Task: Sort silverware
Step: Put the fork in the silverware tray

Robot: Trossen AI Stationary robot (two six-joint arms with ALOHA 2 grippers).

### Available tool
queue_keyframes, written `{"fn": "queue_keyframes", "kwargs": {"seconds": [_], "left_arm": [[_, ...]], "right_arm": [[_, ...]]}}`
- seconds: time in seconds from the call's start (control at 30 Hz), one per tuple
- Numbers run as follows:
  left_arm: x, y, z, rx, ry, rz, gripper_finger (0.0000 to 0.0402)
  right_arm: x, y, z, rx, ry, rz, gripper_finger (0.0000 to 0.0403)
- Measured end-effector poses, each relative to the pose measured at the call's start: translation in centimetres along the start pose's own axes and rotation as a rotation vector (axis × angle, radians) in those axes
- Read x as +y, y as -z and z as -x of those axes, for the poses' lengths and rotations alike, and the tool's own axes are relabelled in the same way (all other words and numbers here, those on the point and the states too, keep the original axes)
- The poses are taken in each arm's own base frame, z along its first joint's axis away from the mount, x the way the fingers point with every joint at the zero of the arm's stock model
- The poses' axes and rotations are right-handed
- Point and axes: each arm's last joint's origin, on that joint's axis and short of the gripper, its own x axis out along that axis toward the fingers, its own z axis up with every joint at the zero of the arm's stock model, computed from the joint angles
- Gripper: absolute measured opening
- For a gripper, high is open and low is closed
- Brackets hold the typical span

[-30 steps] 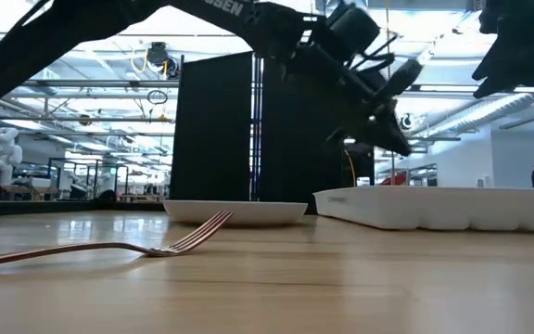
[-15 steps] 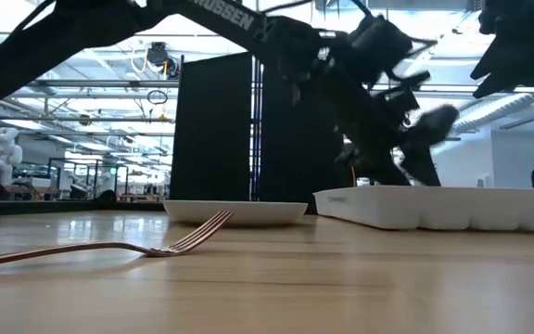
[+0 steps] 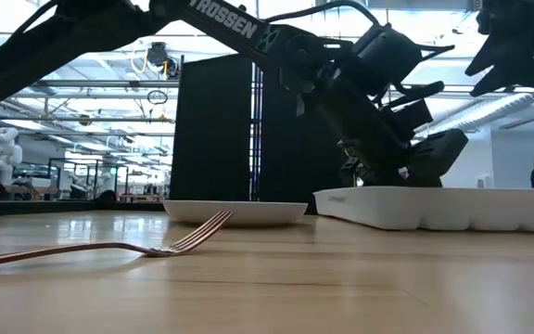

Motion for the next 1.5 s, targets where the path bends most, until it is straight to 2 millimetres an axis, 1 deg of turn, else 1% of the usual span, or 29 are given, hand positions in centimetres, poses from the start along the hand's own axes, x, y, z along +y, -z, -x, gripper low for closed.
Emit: {"fn": "queue_keyframes", "kwargs": {"seconds": [0.1, 0.17, 0.27, 0.43, 0.47, 0.6, 0.67, 0.77, 0.9, 0.97, 1.03, 1.1, 1.17, 1.27, 1.3, 1.43, 1.5], "left_arm": [[0.0, 0.1, 0.0, 0.003, 0.003, 0.000, 0.0199], [0.0, 0.1, -0.1, 0.004, 0.007, 0.001, 0.0177], [0.3, 0.1, -0.2, 0.005, 0.027, 0.036, 0.0126], [1.4, -0.3, -0.6, -0.013, 0.056, 0.116, 0.0024], [1.7, -0.4, -0.6, -0.020, 0.061, 0.129, 0.0013], [2.5, -0.9, -0.7, -0.044, 0.082, 0.178, 0.0006], [2.9, -1.4, -0.3, -0.055, 0.086, 0.212, 0.0004], [4.0, -2.4, 0.4, -0.071, 0.085, 0.318, 0.0003], [5.4, -3.8, 1.5, -0.088, 0.124, 0.506, 0.0002], [5.9, -4.3, 1.8, -0.097, 0.142, 0.669, 0.0002], [6.1, -4.3, 1.8, -0.083, 0.151, 0.847, 0.0001], [5.7, -4.0, 1.8, -0.055, 0.133, 0.983, 0.0001], [4.7, -3.4, 1.8, -0.082, 0.025, 1.069, 0.0001], [3.4, -3.1, 2.5, -0.185, -0.156, 1.091, 0.0001], [3.0, -3.2, 2.7, -0.223, -0.180, 1.099, 0.0001], [1.9, -4.4, 3.5, -0.355, -0.140, 1.130, 0.0000], [1.6, -4.3, 3.5, -0.367, -0.152, 1.156, 0.0000]], "right_arm": [[0.0, 0.0, 0.0, -0.001, -0.001, -0.008, 0.0263], [0.0, -0.1, 0.0, -0.006, -0.003, -0.009, 0.0263], [0.1, -0.1, 0.0, -0.013, -0.007, -0.017, 0.0263], [0.1, -0.1, 0.0, -0.014, -0.008, -0.021, 0.0263], [0.1, -0.1, 0.0, -0.014, -0.008, -0.021, 0.0263], [0.1, -0.1, 0.0, -0.013, -0.010, -0.021, 0.0263], [0.1, -0.1, 0.0, -0.012, -0.012, -0.020, 0.0263], [0.1, -0.1, 0.0, -0.012, -0.012, -0.007, 0.0263], [0.1, -0.2, 0.0, -0.023, -0.017, 0.032, 0.0263], [0.2, -0.3, 0.0, -0.032, -0.021, 0.051, 0.0263], [0.2, -0.4, 0.0, -0.039, -0.024, 0.069, 0.0263], [0.2, -0.4, 0.0, -0.036, -0.023, 0.086, 0.0263], [0.1, -0.2, 0.0, -0.018, -0.022, 0.104, 0.0263], [0.1, 0.1, 0.1, 0.010, -0.036, 0.128, 0.0263], [0.0, 0.2, 0.1, 0.020, -0.040, 0.133, 0.0263], [0.0, 0.3, 0.3, 0.023, -0.049, 0.164, 0.0263], [0.0, 0.3, 0.3, 0.021, -0.049, 0.174, 0.0263]]}}
